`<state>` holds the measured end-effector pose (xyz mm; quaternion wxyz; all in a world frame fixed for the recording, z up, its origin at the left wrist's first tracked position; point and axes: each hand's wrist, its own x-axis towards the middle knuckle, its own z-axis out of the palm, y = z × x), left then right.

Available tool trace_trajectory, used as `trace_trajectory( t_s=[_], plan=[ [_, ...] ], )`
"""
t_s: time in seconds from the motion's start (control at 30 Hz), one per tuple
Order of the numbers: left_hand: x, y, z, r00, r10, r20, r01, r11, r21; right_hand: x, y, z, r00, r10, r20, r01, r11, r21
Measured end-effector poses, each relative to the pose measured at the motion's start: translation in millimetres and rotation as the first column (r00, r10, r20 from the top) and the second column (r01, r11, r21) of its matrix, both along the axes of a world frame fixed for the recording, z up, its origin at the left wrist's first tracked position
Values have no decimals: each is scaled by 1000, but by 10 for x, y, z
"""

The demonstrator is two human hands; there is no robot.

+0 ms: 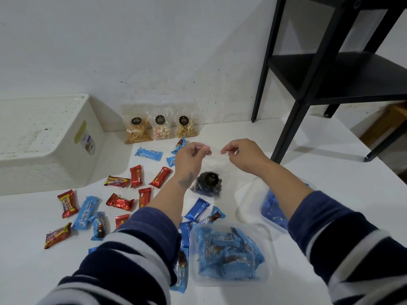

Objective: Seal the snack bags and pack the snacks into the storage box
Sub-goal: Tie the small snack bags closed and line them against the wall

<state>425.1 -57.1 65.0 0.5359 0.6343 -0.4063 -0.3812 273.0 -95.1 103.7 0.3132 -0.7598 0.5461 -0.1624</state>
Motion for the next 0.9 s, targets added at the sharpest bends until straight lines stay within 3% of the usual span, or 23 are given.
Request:
trace_trajectory(
  t_s=[0.23,0.37,0.53,0.57,0.67,0.9],
  plan=[
    [-41,-14,9,999,14,46,-15,1000,16,33,1,-90,999,-45,-19,45,999,-4],
    [-14,20,-20,995,32,99,-35,999,23,19,4,-105,996,-58,66,59,998,-22],
    [-82,8,19,925,252,285,-291,951,104,69,39,-43,994,-41,103,51,994,-97],
    [-112,13,51,925,258,279,-302,945,128,82,50,-49,994,-40,104,51,993,-108],
    [-222,38,108,977,93,192,-133,969,208,98,77,-72,994,-23,104,35,993,-115],
    [-273,33,125,995,59,82,-70,989,129,78,89,-57,975,-108,194,112,994,-10]
  ],
)
